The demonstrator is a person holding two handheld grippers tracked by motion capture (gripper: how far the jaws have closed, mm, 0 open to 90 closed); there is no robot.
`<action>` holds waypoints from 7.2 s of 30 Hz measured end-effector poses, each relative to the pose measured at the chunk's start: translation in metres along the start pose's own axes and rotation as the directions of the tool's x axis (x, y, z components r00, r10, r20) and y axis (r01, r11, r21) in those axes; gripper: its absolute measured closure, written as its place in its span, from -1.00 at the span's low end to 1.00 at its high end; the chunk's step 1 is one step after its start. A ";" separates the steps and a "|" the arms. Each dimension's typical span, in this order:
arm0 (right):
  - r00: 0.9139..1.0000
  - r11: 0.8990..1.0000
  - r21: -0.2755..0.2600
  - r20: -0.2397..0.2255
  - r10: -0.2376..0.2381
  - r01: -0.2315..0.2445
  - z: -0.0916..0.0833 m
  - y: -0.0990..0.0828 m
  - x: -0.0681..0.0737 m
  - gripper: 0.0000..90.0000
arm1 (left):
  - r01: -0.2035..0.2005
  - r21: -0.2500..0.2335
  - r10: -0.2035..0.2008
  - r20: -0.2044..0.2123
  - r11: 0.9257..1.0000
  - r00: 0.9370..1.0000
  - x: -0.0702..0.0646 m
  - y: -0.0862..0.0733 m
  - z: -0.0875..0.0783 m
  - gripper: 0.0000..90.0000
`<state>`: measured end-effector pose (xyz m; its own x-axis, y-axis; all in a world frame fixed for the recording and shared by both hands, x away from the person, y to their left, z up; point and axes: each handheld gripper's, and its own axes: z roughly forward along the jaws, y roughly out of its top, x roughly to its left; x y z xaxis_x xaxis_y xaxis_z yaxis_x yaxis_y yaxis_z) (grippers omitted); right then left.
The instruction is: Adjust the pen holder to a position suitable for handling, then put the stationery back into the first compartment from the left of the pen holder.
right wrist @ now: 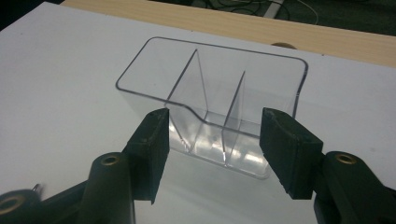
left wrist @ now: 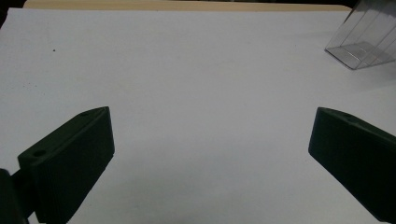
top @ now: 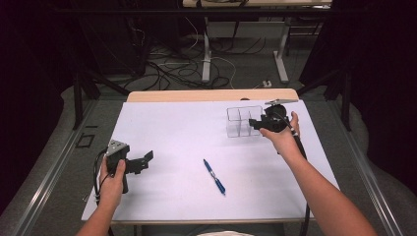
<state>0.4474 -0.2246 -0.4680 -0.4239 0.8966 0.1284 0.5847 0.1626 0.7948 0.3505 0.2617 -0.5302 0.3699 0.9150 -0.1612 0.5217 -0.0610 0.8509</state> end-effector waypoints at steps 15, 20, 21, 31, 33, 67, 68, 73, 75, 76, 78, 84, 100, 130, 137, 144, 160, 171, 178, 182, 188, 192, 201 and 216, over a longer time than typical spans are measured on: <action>0.992 0.997 -0.034 -0.098 -0.074 0.071 -0.014 -0.014 0.031 -0.21 | -0.001 -0.002 0.001 -0.002 1.000 1.000 -0.002 0.000 0.000 -1.00; 0.988 0.992 -0.057 -0.102 -0.117 0.112 -0.017 -0.020 0.041 -0.23 | -0.003 0.001 0.003 -0.003 1.000 1.000 -0.002 0.000 0.001 -1.00; 0.987 0.992 -0.060 -0.107 -0.121 0.115 -0.018 -0.022 0.042 -0.23 | -0.006 0.006 0.006 -0.003 1.000 1.000 -0.002 0.001 0.000 -1.00; 0.985 0.991 -0.021 -0.110 -0.135 0.133 -0.017 -0.033 0.054 -0.43 | 0.000 0.005 0.000 0.002 1.000 1.000 -0.003 0.002 0.001 -1.00; 0.986 0.990 0.036 -0.099 -0.132 0.136 -0.015 -0.033 0.055 -0.50 | -0.003 0.004 0.003 0.001 1.000 1.000 -0.003 0.002 0.001 -1.00; 0.986 0.984 0.108 -0.106 -0.128 0.139 0.007 -0.046 0.110 -0.30 | 0.003 -0.003 -0.003 0.006 1.000 1.000 -0.004 0.002 0.001 -1.00; 0.986 0.985 0.104 -0.109 -0.129 0.140 0.008 -0.047 0.111 -0.29 | 0.003 -0.002 -0.003 0.006 1.000 1.000 -0.004 0.002 0.001 -1.00; 0.985 0.984 0.109 -0.113 -0.129 0.142 0.012 -0.047 0.116 -0.25 | -0.003 0.003 0.003 0.004 1.000 1.000 -0.004 0.002 0.001 -1.00; 0.983 0.982 0.123 -0.132 -0.124 0.140 0.014 -0.047 0.118 -0.21 | 0.000 0.001 0.000 0.004 1.000 1.000 -0.004 0.002 0.001 -1.00; 0.983 0.982 0.124 -0.134 -0.126 0.143 0.015 -0.048 0.119 -0.20 | 0.004 -0.002 -0.004 0.005 1.000 1.000 -0.004 0.002 0.001 -1.00; 0.982 0.981 0.126 -0.138 -0.127 0.145 0.017 -0.048 0.120 -0.20 | 0.003 -0.003 -0.003 0.006 1.000 1.000 -0.004 0.002 0.001 -1.00; 0.985 0.981 0.141 -0.126 -0.114 0.132 0.022 -0.051 0.123 -0.18 | 0.002 -0.002 -0.002 0.006 1.000 1.000 -0.004 0.002 0.001 -1.00; 0.990 0.977 0.191 -0.124 -0.069 0.091 0.033 -0.059 0.129 -0.11 | 0.001 0.003 -0.001 0.004 1.000 1.000 -0.004 0.002 0.001 -1.00; 0.993 0.966 0.260 -0.113 0.037 -0.007 0.049 -0.069 0.148 0.12 | -0.002 0.006 0.002 0.006 1.000 1.000 -0.003 0.002 0.001 -1.00; 0.991 0.954 0.301 -0.125 0.054 -0.014 0.051 -0.070 0.150 0.28 | -0.003 0.007 0.003 0.006 1.000 1.000 -0.003 0.002 0.001 -1.00; 0.990 0.951 0.310 -0.130 0.055 -0.012 0.056 -0.073 0.154 0.40 | -0.003 0.007 0.003 0.006 1.000 1.000 -0.003 0.002 0.001 -1.00; 0.989 0.935 0.354 -0.142 0.038 0.015 0.061 -0.077 0.161 0.61 | -0.004 0.008 0.004 0.005 1.000 1.000 -0.003 0.002 0.001 -1.00; 0.988 0.930 0.367 -0.147 0.042 0.015 0.061 -0.077 0.163 0.75 | -0.005 0.008 0.005 0.003 1.000 1.000 -0.003 0.002 0.001 -1.00; 0.986 0.936 0.351 -0.159 0.050 0.009 0.062 -0.078 0.161 0.76 | -0.005 0.008 0.005 0.004 1.000 1.000 -0.003 0.002 0.001 -1.00; 0.986 0.936 0.351 -0.160 0.051 0.009 0.062 -0.078 0.161 0.77 | -0.006 0.009 0.005 0.004 1.000 1.000 -0.002 0.002 0.001 -1.00; 0.985 0.927 0.376 -0.159 0.061 0.003 0.061 -0.076 0.161 0.78 | -0.005 0.006 0.005 0.004 1.000 1.000 -0.002 0.002 0.001 -1.00; 0.982 0.932 0.363 -0.177 0.066 0.003 0.059 -0.074 0.159 0.78 | -0.005 0.008 0.005 0.005 1.000 1.000 -0.002 0.002 0.001 -1.00; 0.976 0.943 0.332 -0.202 0.085 -0.013 0.053 -0.067 0.154 0.79 | -0.002 0.006 0.002 0.007 1.000 1.000 -0.003 0.002 0.001 -1.00; 0.981 0.978 0.208 -0.183 0.068 -0.029 0.033 -0.052 0.152 0.79 | 0.002 -0.010 -0.001 0.040 1.000 0.999 -0.007 0.004 0.001 -1.00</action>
<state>0.3755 -0.0831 -0.5101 -0.5026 0.8149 0.2888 0.7277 0.2184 0.6502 0.3508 0.2544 -0.5260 0.3995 0.8985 -0.1821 0.5145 -0.0553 0.8557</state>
